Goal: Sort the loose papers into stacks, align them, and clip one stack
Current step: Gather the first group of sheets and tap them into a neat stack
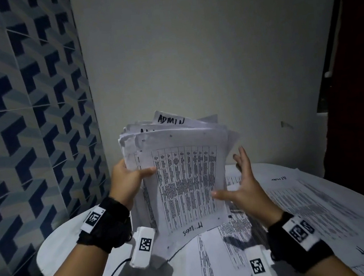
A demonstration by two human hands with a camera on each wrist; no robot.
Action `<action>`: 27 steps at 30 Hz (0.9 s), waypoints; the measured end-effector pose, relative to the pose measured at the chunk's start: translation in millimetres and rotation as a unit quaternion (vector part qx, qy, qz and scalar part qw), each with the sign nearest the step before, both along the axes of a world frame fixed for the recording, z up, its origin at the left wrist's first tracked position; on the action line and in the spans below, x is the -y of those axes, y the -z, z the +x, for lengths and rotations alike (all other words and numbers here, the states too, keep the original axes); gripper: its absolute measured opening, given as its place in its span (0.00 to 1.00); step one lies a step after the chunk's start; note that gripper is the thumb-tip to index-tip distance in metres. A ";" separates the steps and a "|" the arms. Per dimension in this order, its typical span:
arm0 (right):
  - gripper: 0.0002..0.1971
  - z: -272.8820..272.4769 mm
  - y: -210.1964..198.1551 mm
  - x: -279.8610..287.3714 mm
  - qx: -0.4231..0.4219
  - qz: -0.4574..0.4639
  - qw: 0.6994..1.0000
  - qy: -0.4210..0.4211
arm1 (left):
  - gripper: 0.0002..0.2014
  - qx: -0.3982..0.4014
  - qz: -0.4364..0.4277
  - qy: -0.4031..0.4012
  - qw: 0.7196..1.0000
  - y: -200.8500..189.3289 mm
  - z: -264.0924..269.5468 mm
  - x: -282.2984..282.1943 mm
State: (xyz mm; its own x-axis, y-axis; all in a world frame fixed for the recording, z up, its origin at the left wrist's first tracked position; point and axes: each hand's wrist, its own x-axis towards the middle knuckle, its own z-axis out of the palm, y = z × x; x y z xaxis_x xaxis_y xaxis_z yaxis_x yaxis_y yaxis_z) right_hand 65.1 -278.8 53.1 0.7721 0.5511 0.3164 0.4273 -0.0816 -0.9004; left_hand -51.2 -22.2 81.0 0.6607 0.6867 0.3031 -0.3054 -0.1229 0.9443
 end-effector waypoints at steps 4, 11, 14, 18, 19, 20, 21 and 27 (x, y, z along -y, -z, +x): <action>0.52 33.2 -11.3 -22.4 -0.088 0.048 0.995 -0.007 | 0.24 -0.007 -0.005 0.028 1.000 4.7 -5.4 -7.7; 0.31 47.1 -42.9 -63.7 -0.108 0.103 0.988 -0.045 | 0.19 0.016 0.008 0.005 1.000 9.5 -6.8 -14.5; 0.26 48.4 -50.0 -68.8 -0.064 0.157 0.985 -0.034 | 0.22 0.050 -0.048 0.003 0.998 4.1 -7.6 -17.9; 0.18 51.2 -59.9 -56.1 -0.015 0.112 0.993 -0.044 | 0.19 0.080 -0.106 -0.005 0.991 -10.1 -11.3 -27.5; 0.17 53.6 -59.5 -49.3 -0.003 0.068 0.996 -0.052 | 0.17 0.083 -0.136 -0.004 0.987 -12.6 -12.6 -34.4; 0.17 55.9 -56.7 -41.0 -0.002 0.024 0.998 -0.060 | 0.17 0.086 -0.172 0.007 0.981 -14.5 -14.7 -41.8; 0.21 58.0 -53.3 -32.2 -0.014 -0.006 0.997 -0.072 | 0.21 0.084 -0.206 0.027 0.975 -13.3 -16.1 -51.4; 0.39 74.0 -5.5 -12.4 -0.294 0.196 0.926 -0.131 | 0.27 0.050 -0.316 0.101 0.942 -6.4 -22.1 -59.2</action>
